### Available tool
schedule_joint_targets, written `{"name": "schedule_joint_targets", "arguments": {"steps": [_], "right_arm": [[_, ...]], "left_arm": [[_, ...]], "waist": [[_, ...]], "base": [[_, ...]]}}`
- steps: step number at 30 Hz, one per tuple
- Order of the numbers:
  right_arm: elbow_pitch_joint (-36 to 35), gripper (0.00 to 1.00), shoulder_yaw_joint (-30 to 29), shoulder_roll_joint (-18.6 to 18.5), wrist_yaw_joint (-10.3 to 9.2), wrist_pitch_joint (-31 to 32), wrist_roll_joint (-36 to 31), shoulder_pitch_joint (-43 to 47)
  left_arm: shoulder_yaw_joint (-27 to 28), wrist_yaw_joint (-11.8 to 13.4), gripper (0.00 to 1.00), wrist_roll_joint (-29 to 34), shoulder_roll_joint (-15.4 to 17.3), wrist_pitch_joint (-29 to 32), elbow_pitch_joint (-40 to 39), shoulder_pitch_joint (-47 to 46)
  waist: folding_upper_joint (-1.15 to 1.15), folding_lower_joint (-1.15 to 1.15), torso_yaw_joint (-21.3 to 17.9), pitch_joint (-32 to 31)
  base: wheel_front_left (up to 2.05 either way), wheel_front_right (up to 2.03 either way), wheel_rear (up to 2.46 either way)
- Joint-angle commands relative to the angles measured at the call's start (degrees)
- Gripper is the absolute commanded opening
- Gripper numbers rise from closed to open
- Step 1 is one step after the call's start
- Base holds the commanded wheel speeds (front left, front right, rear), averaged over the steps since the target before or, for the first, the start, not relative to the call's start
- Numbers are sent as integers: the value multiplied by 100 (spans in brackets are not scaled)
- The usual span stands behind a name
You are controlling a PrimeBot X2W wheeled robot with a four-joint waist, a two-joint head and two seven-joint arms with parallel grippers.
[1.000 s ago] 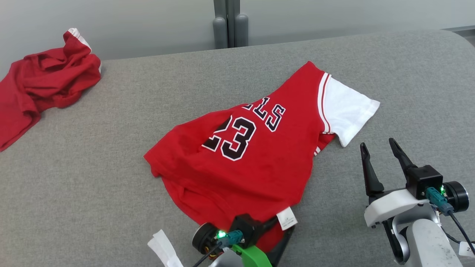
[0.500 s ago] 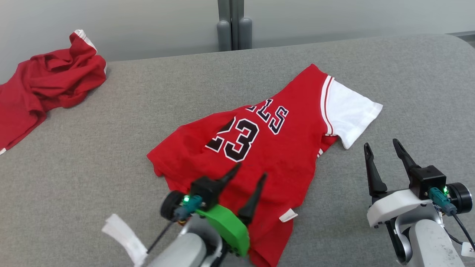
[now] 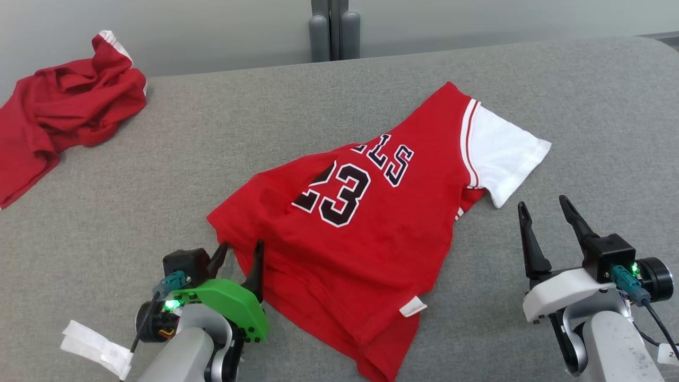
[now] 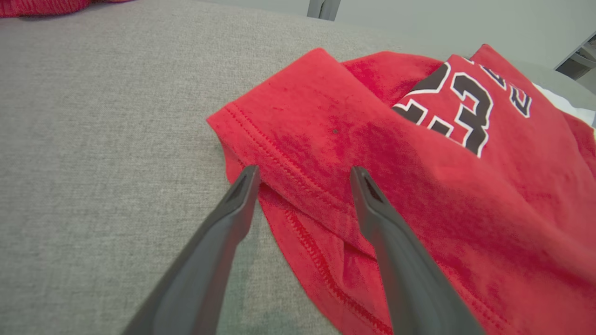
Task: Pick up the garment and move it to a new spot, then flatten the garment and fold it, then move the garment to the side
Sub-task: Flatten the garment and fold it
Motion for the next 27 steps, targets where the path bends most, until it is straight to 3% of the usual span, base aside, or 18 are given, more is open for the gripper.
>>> {"name": "schedule_joint_targets", "arguments": {"steps": [1,13,14,16,21,27], "right_arm": [[7,100,2,-18,-11,-12,-53,-52],[46,100,61,-18,-11,-12,-89,-64],[50,100,69,-18,-11,-12,-90,-60],[57,100,89,-19,-11,-12,-89,-54],[76,100,152,-19,-11,-12,-65,-51],[72,100,134,-18,-11,-12,-71,-17]], "left_arm": [[38,-35,100,-98,-64,51,131,9],[176,-345,100,-636,-447,318,935,-244],[163,-366,82,-650,-470,343,982,-264],[123,-421,1,-684,-511,430,1091,-314],[-68,-404,0,-537,-586,593,1436,-469],[-128,-400,0,-395,-547,360,1640,-686]], "waist": [[0,0,-19,21],[0,0,-178,74],[0,0,-190,73],[0,0,-218,73],[0,0,-294,62],[0,0,-344,38]], "base": [[0,0,0],[0,0,0],[0,0,0],[0,0,0],[0,0,0],[0,0,0]]}}
